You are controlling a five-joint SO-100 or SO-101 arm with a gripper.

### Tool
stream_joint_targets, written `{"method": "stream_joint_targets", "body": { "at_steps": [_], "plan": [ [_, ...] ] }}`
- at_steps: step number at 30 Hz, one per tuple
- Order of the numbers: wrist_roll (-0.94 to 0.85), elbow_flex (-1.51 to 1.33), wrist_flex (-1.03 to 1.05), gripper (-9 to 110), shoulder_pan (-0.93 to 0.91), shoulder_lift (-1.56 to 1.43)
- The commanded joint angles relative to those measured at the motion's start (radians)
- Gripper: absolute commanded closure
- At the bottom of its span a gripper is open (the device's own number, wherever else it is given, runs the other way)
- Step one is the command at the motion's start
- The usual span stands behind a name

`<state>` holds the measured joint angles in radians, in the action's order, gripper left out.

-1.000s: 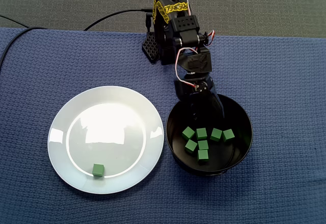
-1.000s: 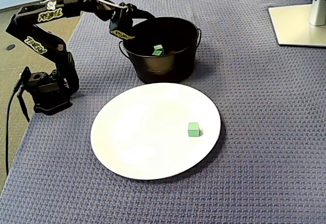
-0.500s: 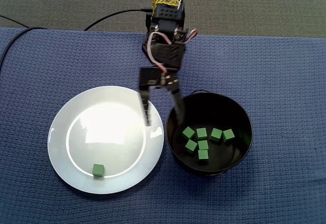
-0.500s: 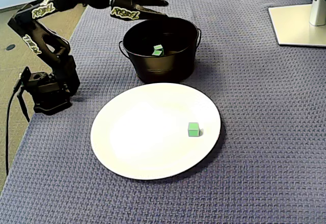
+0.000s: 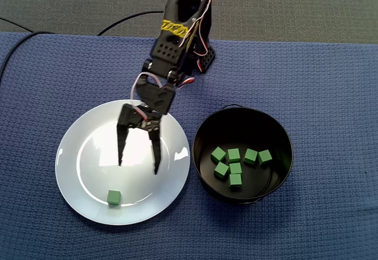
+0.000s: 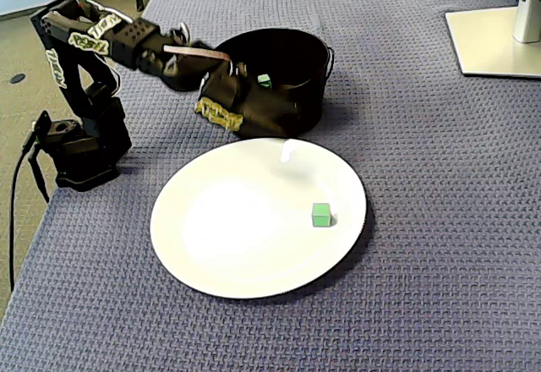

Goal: Pick up the items on the white plate and put them in the black container.

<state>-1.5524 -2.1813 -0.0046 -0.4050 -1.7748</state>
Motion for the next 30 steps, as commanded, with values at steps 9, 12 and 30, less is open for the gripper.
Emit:
{"method": "stream_joint_targets", "body": {
  "at_steps": [9, 12, 30],
  "plan": [
    [0.02, 0.089, -0.017, 69, -0.104, 0.207],
    [0.029, 0.155, 0.008, 69, -0.112, 0.265],
    [0.071, 0.413, 0.023, 71, -0.038, 0.554]
  ]
}}
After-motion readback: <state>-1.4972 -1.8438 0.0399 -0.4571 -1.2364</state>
